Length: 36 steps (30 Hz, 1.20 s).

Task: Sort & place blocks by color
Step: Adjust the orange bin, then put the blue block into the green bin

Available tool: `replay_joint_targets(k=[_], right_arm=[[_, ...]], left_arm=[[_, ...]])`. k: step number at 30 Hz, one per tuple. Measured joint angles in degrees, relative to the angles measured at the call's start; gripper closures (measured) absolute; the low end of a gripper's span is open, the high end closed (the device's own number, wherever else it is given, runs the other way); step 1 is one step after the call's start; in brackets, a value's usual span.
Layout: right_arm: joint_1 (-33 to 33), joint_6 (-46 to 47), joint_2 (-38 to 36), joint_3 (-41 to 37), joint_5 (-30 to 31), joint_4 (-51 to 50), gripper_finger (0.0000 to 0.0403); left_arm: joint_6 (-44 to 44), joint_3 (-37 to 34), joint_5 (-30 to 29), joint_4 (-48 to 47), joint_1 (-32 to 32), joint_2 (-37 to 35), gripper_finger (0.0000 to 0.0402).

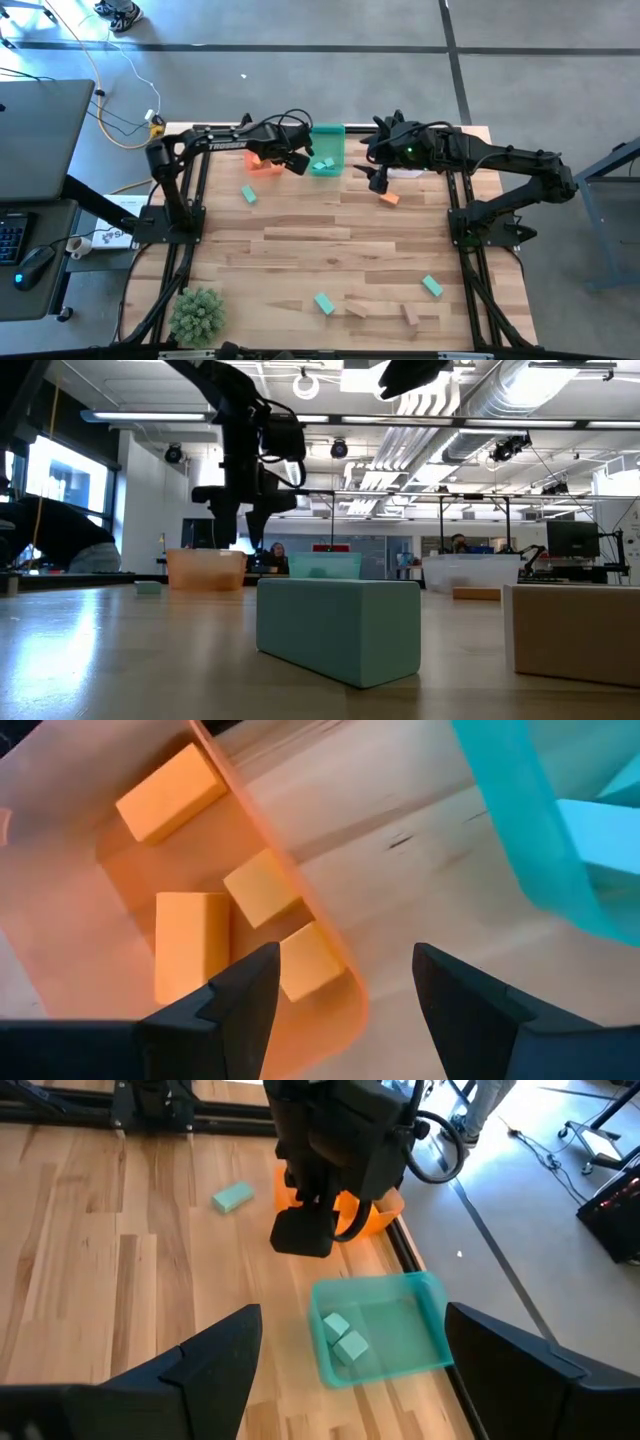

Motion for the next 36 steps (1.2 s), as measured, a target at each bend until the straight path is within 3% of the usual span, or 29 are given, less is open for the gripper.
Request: replay_joint_targets(k=[26,36], right_arm=[[-0.01,0.01,0.00,0.01,-1.79,-1.66,0.0101],[-0.01,5.70,0.00,0.02,-4.91,-1.61,0.0101]], left_arm=[[2.57,0.00,-4.00,-6.37,1.09,1.59,0.0188],[3.43,0.00,0.16,-6.33,-3.77,-7.14,0.0188]])
